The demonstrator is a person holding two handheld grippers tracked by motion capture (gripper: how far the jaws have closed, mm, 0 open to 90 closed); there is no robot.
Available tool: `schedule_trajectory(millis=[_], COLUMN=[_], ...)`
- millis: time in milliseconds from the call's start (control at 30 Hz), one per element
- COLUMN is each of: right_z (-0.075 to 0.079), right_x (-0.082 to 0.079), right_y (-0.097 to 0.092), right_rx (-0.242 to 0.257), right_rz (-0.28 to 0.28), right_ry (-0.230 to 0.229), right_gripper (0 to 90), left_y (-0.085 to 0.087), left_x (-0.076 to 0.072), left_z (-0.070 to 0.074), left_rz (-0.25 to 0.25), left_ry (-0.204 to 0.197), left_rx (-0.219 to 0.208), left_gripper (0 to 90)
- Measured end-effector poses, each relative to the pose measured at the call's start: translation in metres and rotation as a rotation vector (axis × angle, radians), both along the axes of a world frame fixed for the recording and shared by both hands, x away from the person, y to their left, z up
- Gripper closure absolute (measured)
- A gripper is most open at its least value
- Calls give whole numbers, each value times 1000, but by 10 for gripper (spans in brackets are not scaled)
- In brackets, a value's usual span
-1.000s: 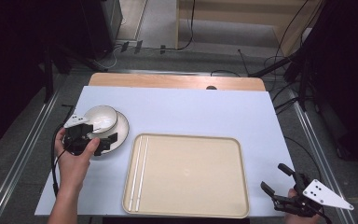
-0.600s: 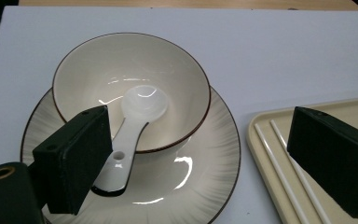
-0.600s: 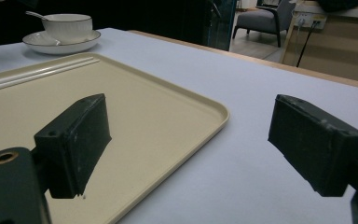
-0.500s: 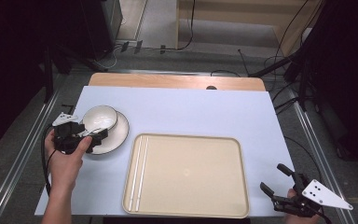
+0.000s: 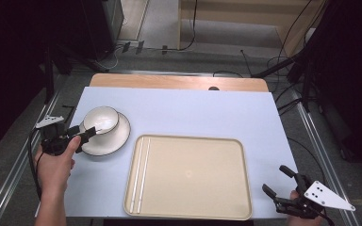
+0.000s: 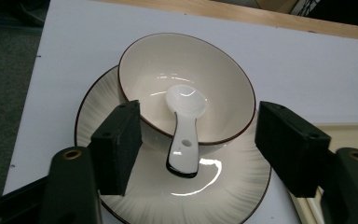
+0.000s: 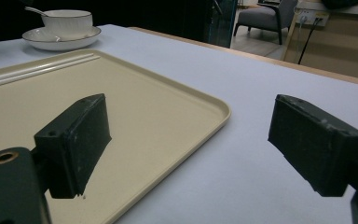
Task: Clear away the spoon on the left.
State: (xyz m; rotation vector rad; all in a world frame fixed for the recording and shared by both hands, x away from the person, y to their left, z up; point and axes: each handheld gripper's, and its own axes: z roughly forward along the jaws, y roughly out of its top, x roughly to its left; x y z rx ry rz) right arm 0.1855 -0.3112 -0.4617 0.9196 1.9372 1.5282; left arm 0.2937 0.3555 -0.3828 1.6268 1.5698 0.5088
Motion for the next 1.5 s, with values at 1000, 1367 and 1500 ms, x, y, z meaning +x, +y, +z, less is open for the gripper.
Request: schedule_trajectory(millis=[1000,1367,1500], right_z=[0,0,-1], right_x=[2,5,4], right_y=[4,7,6], right_rx=[-6,-9,-8], right_rz=[8,21,20], right_ry=[3,4,3], right_gripper=[129,129,129], left_y=[24,16,13], left_x=[3,2,2], left_z=[-21,-21,-21], left_rz=[13,-20,-26], left_ry=[92,84,82], left_rx=[-285,-243,-230], left_gripper=[771,847,856])
